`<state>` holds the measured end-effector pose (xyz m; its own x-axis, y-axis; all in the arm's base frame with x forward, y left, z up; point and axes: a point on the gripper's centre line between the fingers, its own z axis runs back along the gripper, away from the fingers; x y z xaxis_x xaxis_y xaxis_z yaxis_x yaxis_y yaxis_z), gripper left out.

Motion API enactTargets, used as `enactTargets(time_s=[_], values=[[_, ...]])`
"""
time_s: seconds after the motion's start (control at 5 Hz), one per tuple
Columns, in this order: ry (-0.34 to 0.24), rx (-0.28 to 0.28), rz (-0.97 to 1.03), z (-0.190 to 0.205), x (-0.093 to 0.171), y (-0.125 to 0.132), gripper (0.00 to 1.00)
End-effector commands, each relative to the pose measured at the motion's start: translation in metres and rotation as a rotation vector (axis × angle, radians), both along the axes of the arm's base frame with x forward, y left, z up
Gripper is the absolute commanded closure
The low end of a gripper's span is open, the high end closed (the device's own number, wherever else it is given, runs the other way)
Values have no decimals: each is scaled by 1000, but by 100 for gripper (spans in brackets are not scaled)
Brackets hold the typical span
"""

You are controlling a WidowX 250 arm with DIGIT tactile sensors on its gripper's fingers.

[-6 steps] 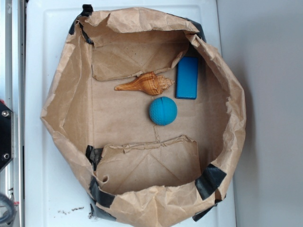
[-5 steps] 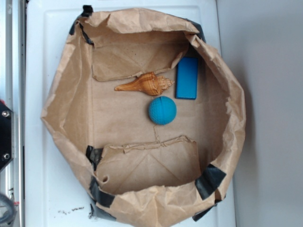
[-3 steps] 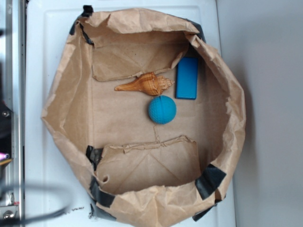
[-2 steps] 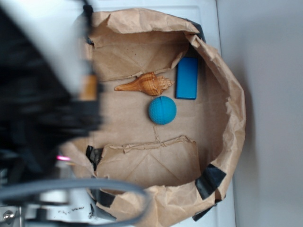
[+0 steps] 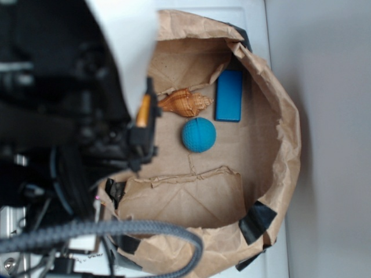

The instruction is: Grab the blue ball.

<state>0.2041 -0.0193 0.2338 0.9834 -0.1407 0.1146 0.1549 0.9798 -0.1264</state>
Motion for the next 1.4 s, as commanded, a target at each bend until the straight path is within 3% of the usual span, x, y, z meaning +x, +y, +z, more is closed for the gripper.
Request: enactTargets(time_s=[0.0, 0.2, 0.4, 0.8, 1.2], values=[[-85, 98, 20, -38, 44, 11, 0], [92, 136, 55, -94, 71, 30, 0], [92, 142, 7, -139, 71, 36, 0], [32, 138, -95, -188, 86, 12, 0], [5, 106, -83, -175, 106, 13, 0]])
